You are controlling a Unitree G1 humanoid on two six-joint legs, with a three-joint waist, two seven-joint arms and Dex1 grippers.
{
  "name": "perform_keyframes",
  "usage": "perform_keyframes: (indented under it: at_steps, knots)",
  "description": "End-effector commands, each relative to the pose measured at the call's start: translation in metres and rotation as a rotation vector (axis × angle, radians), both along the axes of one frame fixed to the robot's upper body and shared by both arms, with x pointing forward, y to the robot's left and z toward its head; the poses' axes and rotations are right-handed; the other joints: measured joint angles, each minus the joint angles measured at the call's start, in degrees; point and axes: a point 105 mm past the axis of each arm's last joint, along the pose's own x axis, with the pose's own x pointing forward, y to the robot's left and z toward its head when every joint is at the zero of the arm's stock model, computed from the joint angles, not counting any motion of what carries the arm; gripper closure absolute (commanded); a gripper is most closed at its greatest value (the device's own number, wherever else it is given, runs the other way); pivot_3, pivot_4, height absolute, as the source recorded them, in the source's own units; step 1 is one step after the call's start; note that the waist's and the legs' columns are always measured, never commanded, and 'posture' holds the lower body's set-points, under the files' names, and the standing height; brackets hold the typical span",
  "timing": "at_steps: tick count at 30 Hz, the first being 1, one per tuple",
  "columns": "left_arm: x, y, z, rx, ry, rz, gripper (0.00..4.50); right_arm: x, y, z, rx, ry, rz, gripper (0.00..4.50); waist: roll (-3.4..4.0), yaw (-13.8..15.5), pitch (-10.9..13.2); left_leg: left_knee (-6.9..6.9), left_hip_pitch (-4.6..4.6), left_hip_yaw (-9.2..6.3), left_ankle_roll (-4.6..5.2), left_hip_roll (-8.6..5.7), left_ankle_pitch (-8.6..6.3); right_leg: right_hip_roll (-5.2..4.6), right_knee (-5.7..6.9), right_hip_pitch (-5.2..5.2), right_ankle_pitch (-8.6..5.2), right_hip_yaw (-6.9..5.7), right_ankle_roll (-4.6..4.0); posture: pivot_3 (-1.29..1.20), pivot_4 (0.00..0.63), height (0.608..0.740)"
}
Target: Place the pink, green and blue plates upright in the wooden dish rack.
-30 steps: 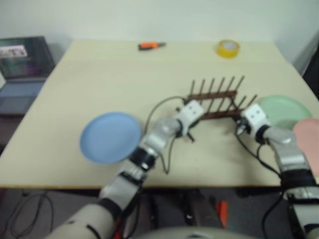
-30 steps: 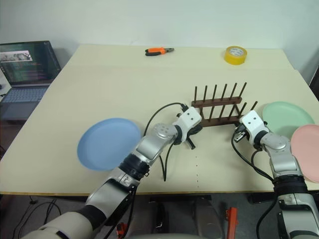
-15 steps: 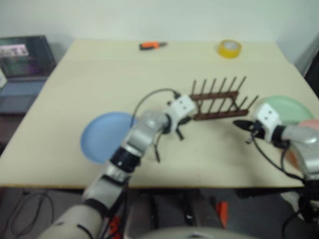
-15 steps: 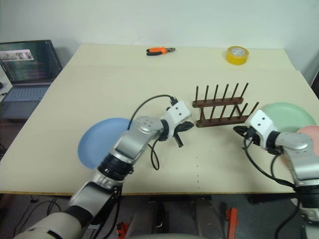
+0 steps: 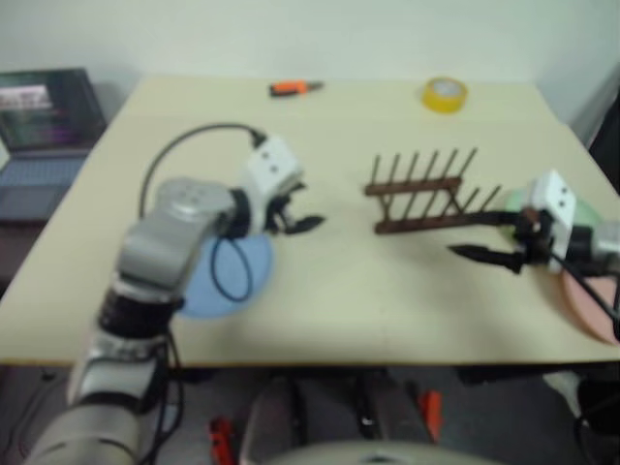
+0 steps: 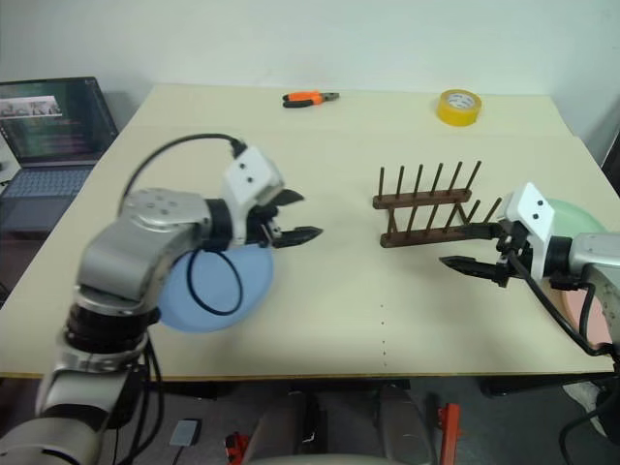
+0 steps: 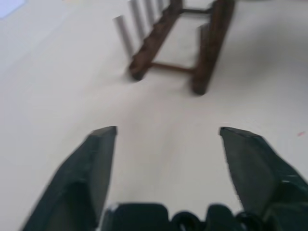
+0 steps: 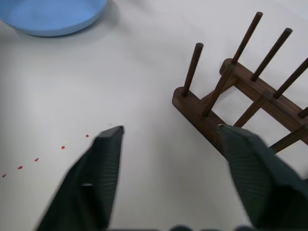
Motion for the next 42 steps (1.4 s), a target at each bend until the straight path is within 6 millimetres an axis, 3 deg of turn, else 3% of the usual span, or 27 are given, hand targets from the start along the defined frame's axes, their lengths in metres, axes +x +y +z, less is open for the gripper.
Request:
perform_keyframes:
  at_steps: [1, 3, 7, 15, 21, 27, 41, 42]
  knots:
    - [-0.026, -0.023, 0.014, -0.070, -0.035, -0.194, 0.00, 0.013, -0.038, 0.010, -0.117, -0.080, -0.152, 0.04, 0.00, 0.3, 0.0, 0.01, -0.02, 0.01, 0.00, -0.01, 0.00, -0.03, -0.01, 0.00, 0.00, 0.00, 0.00, 0.00, 0.150, 0.740]
    - [-0.044, -0.039, 0.016, -0.112, -0.033, -0.318, 0.00, 0.015, -0.057, 0.012, -0.148, -0.099, -0.235, 0.04, -0.01, 0.6, 0.0, 0.02, -0.09, 0.03, 0.01, -0.05, 0.00, -0.11, -0.05, -0.03, 0.00, -0.02, 0.00, 0.00, 0.150, 0.740]
    - [-0.051, -0.055, 0.012, -0.121, -0.027, -0.405, 0.00, 0.003, -0.061, 0.023, -0.058, -0.103, -0.276, 0.04, -0.01, 0.8, 0.0, 0.00, -0.20, 0.01, 0.03, -0.01, -0.02, -0.09, -0.02, -0.09, -0.06, -0.04, -0.05, 0.00, 0.150, 0.740]
    - [-0.041, -0.087, -0.005, -0.067, -0.042, -0.477, 0.00, -0.027, -0.106, 0.022, 0.010, -0.029, -0.634, 0.04, 0.00, 1.0, 0.0, 0.09, -0.04, -0.02, 0.03, 0.00, -0.02, 0.01, 0.10, 0.02, -0.04, -0.01, -0.01, 0.00, 0.150, 0.740]
    - [-0.028, -0.112, -0.020, -0.004, -0.082, -0.476, 0.00, -0.056, -0.126, -0.002, -0.061, 0.111, -0.845, 0.04, -0.01, 1.0, 0.0, 0.08, -0.06, 0.00, 0.04, -0.03, -0.02, -0.01, 0.05, 0.00, -0.02, 0.04, 0.04, 0.00, 0.150, 0.740]
    - [-0.031, -0.120, -0.024, 0.000, -0.082, -0.500, 0.00, -0.063, -0.132, -0.022, -0.103, 0.199, -0.951, 0.04, 0.03, 0.3, 0.0, 0.06, -0.06, -0.02, 0.04, -0.02, -0.02, 0.01, 0.06, -0.02, -0.03, 0.03, 0.02, 0.00, 0.150, 0.740]
    - [-0.031, -0.121, -0.021, -0.018, -0.082, -0.475, 0.00, -0.049, -0.140, -0.053, -0.133, 0.249, -1.020, 0.04, 0.03, 0.1, 0.0, 0.06, -0.10, -0.04, 0.04, -0.04, -0.02, 0.00, 0.01, -0.02, -0.03, 0.02, 0.03, 0.00, 0.150, 0.740]
    - [-0.031, -0.120, -0.021, -0.019, -0.083, -0.473, 0.00, -0.049, -0.143, -0.055, -0.139, 0.248, -1.030, 0.21, 0.03, 0.1, 0.0, 0.06, -0.10, -0.04, 0.04, -0.04, -0.02, 0.00, 0.01, -0.02, -0.03, 0.02, 0.03, 0.00, 0.150, 0.740]
